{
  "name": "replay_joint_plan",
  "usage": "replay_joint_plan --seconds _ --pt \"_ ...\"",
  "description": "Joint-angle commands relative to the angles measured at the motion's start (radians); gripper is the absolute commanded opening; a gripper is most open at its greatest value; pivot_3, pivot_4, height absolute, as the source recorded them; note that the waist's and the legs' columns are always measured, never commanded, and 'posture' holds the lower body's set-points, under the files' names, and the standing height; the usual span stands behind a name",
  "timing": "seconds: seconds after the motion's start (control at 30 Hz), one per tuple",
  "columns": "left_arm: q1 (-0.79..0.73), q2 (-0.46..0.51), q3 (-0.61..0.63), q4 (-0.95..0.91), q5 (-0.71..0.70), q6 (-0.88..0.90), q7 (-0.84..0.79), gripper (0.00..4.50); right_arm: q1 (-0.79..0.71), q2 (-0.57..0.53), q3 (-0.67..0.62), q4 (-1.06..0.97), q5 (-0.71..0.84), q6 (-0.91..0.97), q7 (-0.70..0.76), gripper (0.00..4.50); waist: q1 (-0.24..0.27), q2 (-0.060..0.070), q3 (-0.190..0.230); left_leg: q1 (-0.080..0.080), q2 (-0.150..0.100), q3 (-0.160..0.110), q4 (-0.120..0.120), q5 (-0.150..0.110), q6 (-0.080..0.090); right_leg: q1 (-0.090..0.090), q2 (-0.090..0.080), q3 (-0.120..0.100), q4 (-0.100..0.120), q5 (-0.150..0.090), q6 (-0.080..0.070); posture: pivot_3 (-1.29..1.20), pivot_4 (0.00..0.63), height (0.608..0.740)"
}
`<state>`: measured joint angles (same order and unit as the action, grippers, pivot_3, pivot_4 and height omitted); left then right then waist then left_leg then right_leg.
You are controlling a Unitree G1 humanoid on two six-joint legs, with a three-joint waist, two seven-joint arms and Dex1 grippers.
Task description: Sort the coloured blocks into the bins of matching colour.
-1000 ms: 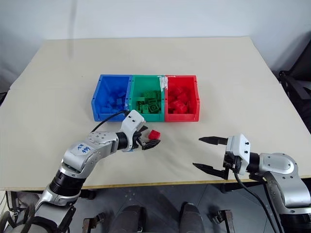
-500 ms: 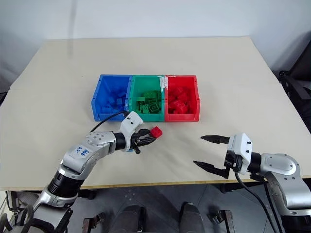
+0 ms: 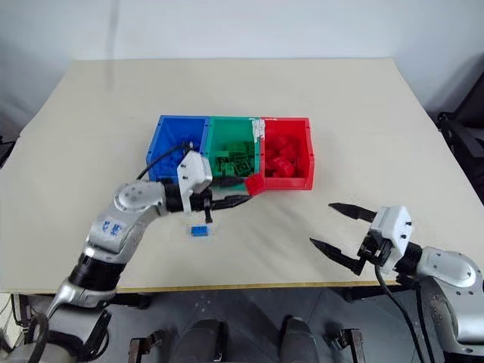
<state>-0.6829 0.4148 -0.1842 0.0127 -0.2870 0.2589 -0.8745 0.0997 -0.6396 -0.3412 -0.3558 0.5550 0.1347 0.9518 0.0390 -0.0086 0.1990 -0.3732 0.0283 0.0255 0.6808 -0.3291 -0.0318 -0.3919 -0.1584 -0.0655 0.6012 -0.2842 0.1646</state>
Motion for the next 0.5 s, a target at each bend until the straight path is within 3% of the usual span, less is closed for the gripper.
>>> replay_joint_plan --seconds 0.03,0.23,0.37,0.4,0.5 --pt "-0.156 -0.077 -0.031 0.251 0.084 -0.149 -0.005 1.45 0.024 0.066 -0.097 -0.056 0.01 -0.028 -0.143 4.5 0.006 0.0 0.0 0.0 0.0 0.0 0.0 0.0 0.0 0.0 0.0 0.0 0.0 0.0 0.0 0.0 0.15 0.74" --pt "-0.481 -0.227 -0.03 0.86 0.246 -0.405 0.15 1.45 0.077 0.087 -0.118 -0.107 -0.019 -0.025 -0.224 4.5 0.014 0.0 0.0 -0.003 0.0 0.001 0.0 -0.001 0.003 0.0 0.001 0.0 -0.005 0.002 0.003 0.0 0.15 0.74" --pt "-0.577 -0.269 0.013 1.061 0.257 -0.481 0.171 1.45 0.087 0.092 -0.109 -0.128 -0.022 -0.027 -0.244 4.5 0.005 0.0 0.0 -0.003 0.0 0.004 -0.001 -0.003 0.005 -0.001 0.001 0.001 -0.009 0.003 0.004 0.0 0.15 0.74" --pt "-0.588 -0.27 0.019 1.079 0.26 -0.492 0.165 2.18 0.089 0.091 -0.106 -0.131 -0.021 -0.027 -0.243 4.5 0.004 0.0 0.0 -0.003 0.0 0.004 -0.002 -0.003 0.006 -0.001 0.001 0.001 -0.01 0.003 0.005 0.0 0.15 0.74" --pt "-0.585 -0.254 0.043 1.064 0.25 -0.512 0.126 3.06 0.087 0.091 -0.093 -0.129 -0.017 -0.031 -0.231 4.5 0.004 0.0 0.0 -0.003 0.0 0.005 -0.003 -0.003 0.006 -0.002 0.001 0.001 -0.011 0.003 0.005 0.0 0.15 0.74"
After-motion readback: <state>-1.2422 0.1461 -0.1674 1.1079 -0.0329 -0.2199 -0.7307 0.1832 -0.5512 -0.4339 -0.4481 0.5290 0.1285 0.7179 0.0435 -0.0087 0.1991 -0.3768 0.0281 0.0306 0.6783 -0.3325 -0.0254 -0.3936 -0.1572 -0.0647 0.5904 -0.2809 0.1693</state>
